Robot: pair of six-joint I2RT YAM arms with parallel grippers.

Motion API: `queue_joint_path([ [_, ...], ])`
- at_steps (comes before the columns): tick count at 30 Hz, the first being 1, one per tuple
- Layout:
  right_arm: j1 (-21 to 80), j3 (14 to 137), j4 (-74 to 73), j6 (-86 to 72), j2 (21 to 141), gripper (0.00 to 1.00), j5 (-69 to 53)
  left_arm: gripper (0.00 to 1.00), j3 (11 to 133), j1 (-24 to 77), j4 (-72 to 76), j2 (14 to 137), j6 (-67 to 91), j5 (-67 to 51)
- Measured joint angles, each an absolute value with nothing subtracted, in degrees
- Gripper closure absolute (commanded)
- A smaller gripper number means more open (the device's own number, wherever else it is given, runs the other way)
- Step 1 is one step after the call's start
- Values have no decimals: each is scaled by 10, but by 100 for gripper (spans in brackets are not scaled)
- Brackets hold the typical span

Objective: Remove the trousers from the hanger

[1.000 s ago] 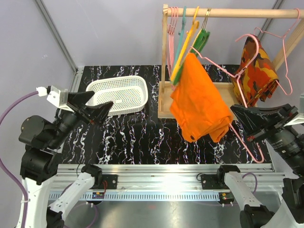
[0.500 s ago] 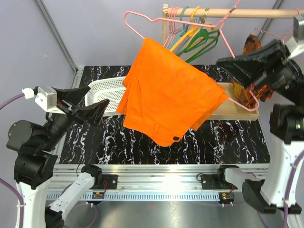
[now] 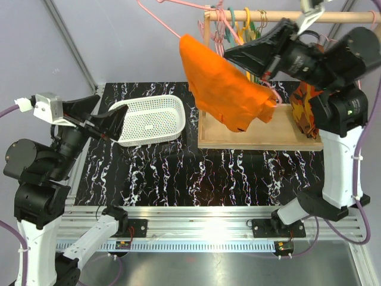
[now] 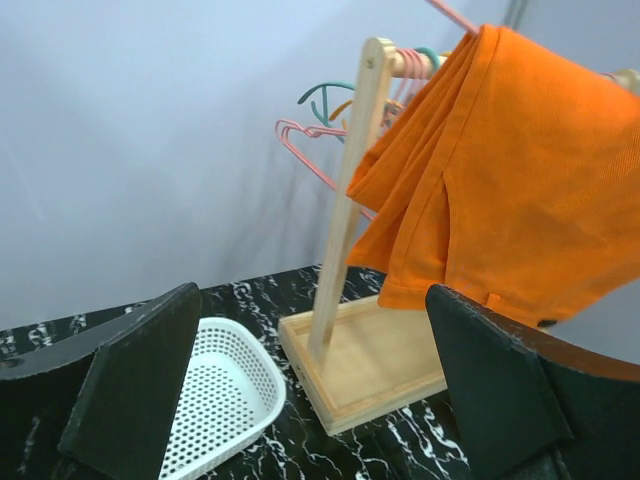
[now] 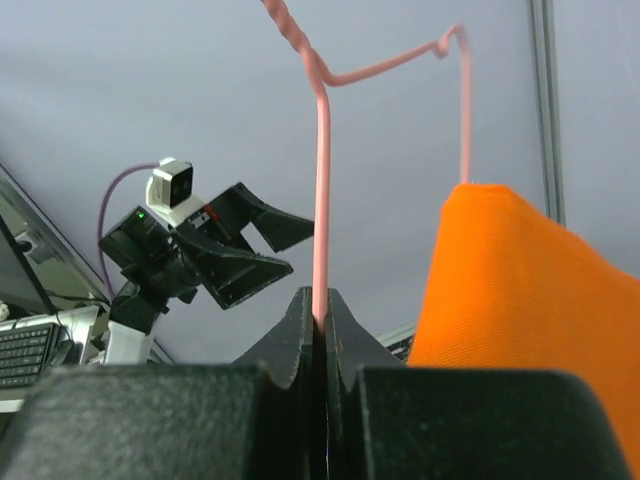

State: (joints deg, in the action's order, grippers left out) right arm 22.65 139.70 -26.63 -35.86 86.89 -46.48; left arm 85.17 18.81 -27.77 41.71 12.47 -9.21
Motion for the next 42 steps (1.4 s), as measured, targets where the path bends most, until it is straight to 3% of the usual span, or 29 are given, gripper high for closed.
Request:
queue_joint_path([
  [9,500,1440,-437,-140,959,100,-122,1,876,188,-329,456,93,10],
  [16,618,1438,-463,-49,1040,100,109,1,809,188,-333,430,81,-15],
  [27,673,1382,-328,42,1075,100,353,1,659,189,-275,322,58,-126],
  [42,682,1385,-217,122,1111,100,505,1,638,264,-229,403,51,-136],
])
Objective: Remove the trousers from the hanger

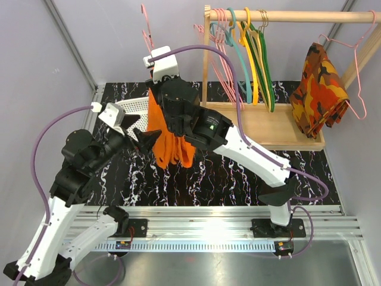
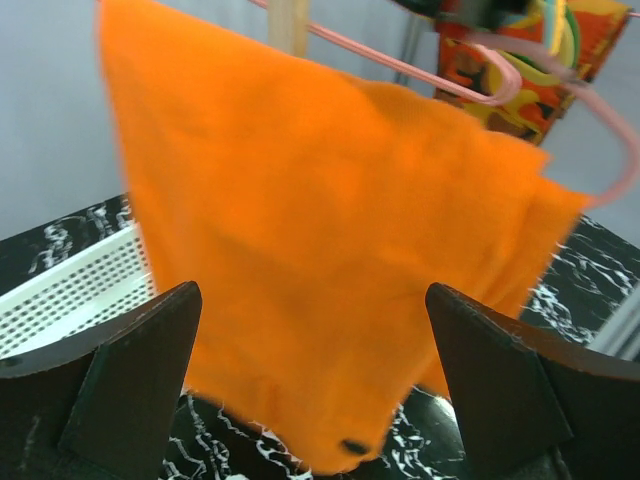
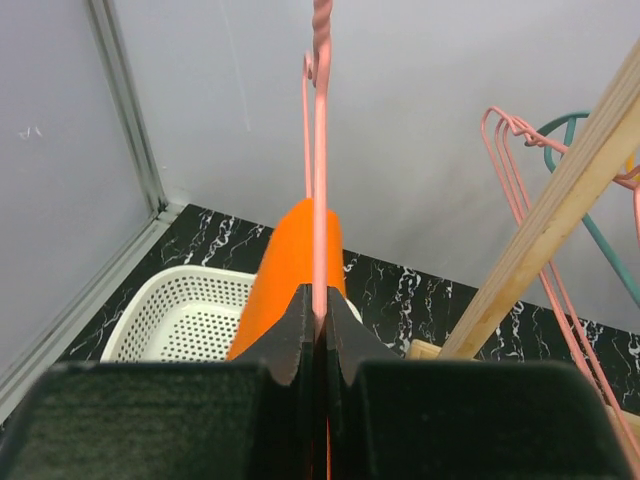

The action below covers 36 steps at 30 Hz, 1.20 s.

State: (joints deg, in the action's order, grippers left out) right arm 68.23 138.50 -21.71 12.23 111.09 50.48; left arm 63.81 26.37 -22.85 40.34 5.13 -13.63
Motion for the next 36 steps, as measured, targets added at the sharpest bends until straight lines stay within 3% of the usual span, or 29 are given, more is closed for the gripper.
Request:
queue_joint_path([
  [5,684,1386,-186,136,1125,100,522,6,632,336,-223,395,52,-95],
  [12,694,1372,-143,172,1126,100,549,11,634,484,-214,456,45,100],
  [15,692,1372,-134,187,1124,100,564,24,635,559,-203,497,38,220],
  [16,689,1371,-128,190,1122,100,568,32,637,574,-199,509,36,254],
  [22,681,1339,-75,218,1091,100,599,47,660,621,-157,557,17,376],
  [24,682,1324,-58,225,1083,100,604,45,660,627,-147,560,9,394],
  [25,682,1319,-53,225,1081,100,605,40,659,628,-145,560,5,398],
  [26,682,1313,-49,225,1078,100,604,25,656,629,-139,559,2,400],
  [29,682,1304,-48,223,1077,100,604,17,643,628,-128,549,0,394],
  [35,685,1303,-87,200,1077,100,599,17,593,628,-86,503,-2,348],
  [36,685,1303,-95,193,1077,100,597,21,587,628,-80,496,-1,343],
])
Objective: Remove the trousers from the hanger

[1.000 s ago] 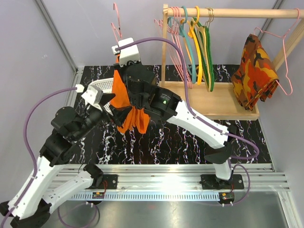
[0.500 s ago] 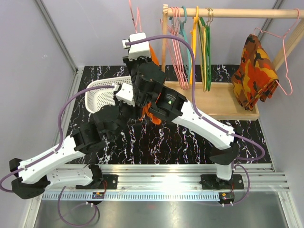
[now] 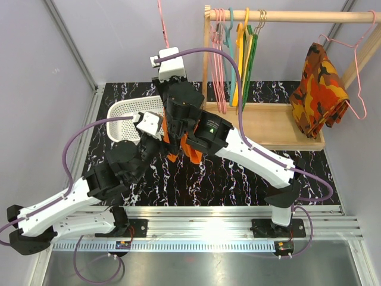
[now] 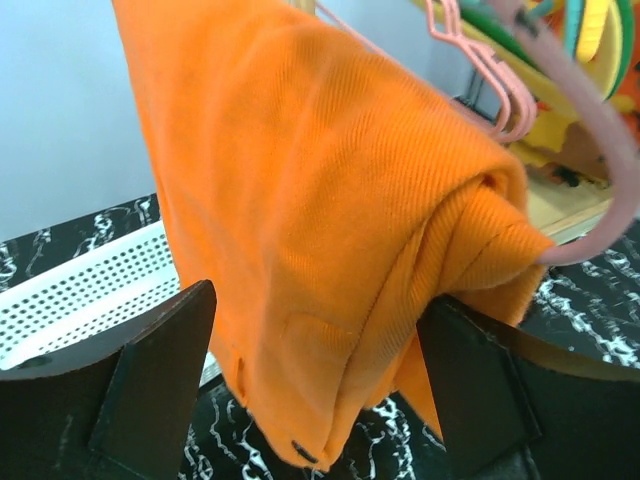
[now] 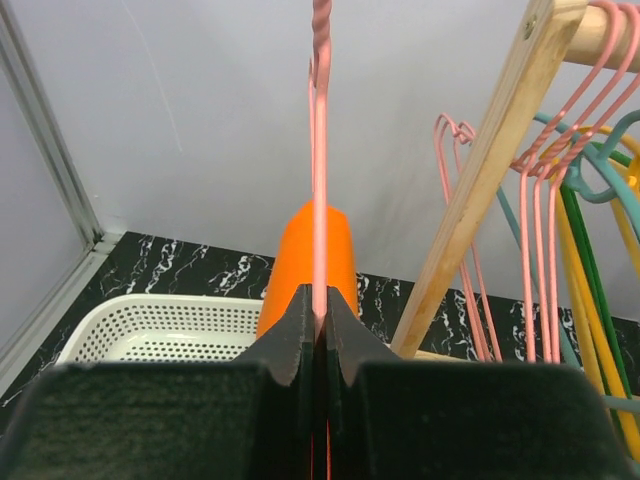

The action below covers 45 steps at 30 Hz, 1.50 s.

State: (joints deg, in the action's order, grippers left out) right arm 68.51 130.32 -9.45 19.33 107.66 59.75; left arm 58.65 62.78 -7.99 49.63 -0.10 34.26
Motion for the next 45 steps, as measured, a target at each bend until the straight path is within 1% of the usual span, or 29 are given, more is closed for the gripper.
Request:
queue_joint_path([
  [4,685,1305,-118,170,1077,100,588,36,583,628,-61,493,3,338],
  [6,685,1307,-128,159,1077,100,583,37,583,628,-55,498,4,338],
  [8,685,1309,-137,149,1077,100,575,42,583,628,-50,504,4,338],
  [9,685,1310,-141,145,1077,100,573,48,583,628,-47,506,4,338],
  [10,685,1313,-148,142,1077,100,573,60,583,629,-44,508,4,338],
  [13,685,1319,-160,134,1077,100,570,80,583,629,-32,515,4,341],
  [14,685,1319,-162,133,1077,100,569,94,583,629,-29,516,2,345],
  [16,685,1319,-166,130,1077,100,569,100,583,630,-30,516,2,354],
  [23,660,1294,-195,65,1072,100,529,100,584,632,-42,510,-3,423],
  [33,651,1149,-196,-11,1035,100,481,100,584,628,-69,476,-38,522],
  [45,651,996,-183,-78,976,100,425,100,617,597,-8,460,-141,578],
])
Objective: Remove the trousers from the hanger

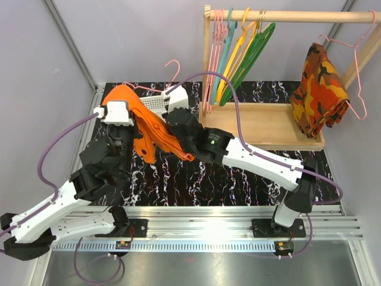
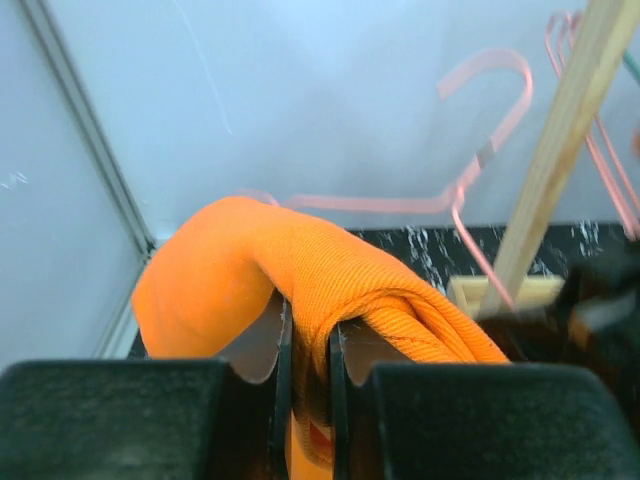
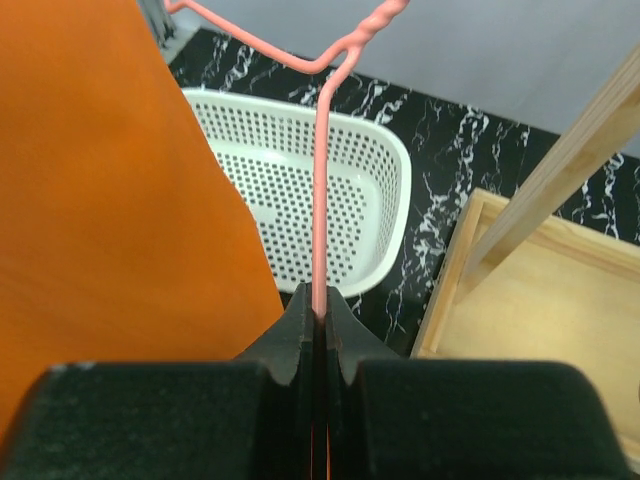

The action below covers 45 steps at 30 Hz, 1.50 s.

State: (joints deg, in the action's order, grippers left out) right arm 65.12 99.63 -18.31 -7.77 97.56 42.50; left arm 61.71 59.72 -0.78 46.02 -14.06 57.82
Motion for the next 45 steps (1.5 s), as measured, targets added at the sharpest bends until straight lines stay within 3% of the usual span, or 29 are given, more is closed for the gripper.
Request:
queue_joint_path([
  [13,648,883,-185,-86,936,100,362,100,703,552,117,465,-262,622],
  [22,648,848,-196,-70,849,100,301,100,748,413,63,509,-240,605],
  [36,647,1049,-274,106,819,100,308,100,756,216,-117,587,-138,524],
  [45,647,1084,-319,120,742,100,277,100,754,136,-128,618,-166,473],
])
